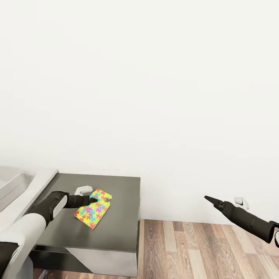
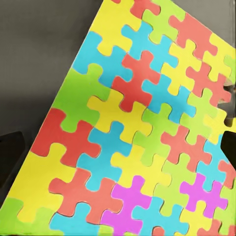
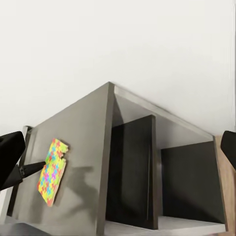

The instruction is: Put all the toys in the child's room - the three board games (two on the bed and one on the table), the two jigsaw puzzles on the table, and the tennis ball on the table - inside the toy box on the table in the child's room.

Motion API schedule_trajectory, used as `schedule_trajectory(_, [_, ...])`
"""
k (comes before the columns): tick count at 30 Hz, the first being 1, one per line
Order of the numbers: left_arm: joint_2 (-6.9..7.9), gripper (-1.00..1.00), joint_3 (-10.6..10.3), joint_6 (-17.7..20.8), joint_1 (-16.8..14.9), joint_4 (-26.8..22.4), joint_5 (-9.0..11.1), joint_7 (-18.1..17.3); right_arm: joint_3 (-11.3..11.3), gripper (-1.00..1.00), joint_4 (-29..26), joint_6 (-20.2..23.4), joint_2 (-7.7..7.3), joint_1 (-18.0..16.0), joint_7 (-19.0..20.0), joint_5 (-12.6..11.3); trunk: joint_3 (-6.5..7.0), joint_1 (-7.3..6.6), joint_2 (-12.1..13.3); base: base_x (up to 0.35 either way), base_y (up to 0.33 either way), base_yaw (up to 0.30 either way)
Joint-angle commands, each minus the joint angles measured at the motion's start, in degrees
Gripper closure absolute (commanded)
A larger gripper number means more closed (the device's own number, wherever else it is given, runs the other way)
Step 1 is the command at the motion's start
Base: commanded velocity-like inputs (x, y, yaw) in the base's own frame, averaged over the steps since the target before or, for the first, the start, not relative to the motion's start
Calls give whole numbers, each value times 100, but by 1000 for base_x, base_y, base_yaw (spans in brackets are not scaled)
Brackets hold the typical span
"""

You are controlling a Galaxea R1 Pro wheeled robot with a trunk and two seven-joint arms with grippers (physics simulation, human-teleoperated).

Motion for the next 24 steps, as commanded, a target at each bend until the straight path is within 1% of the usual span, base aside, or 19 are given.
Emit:
schedule_trajectory(1, [6, -100, -37, 36, 0, -7, 59, 5, -10, -100, 0, 26, 0, -5, 47, 40, -7, 1, -5, 0, -70, 0])
schedule_trajectory(5, [6, -100, -40, 30, 21, -7, 58, 0, -11, -100, -1, 26, 0, -5, 47, 40, -7, 1, -5, -7, -64, 0])
schedule_trajectory(10, [6, -100, -39, 29, 38, -7, 58, -3, -10, -100, -1, 26, 0, -5, 47, 40, -7, 1, -5, -48, -162, 0])
schedule_trajectory(17, [-2, -100, -39, 37, 40, -7, 58, -4, -10, -100, 0, 26, 0, -5, 47, 40, -7, 1, -5, -95, -89, 0])
schedule_trajectory(24, [-5, -100, -40, 37, 40, -7, 58, -4, -12, -100, -1, 26, 0, -5, 52, 40, -7, 1, -5, -46, -160, 0])
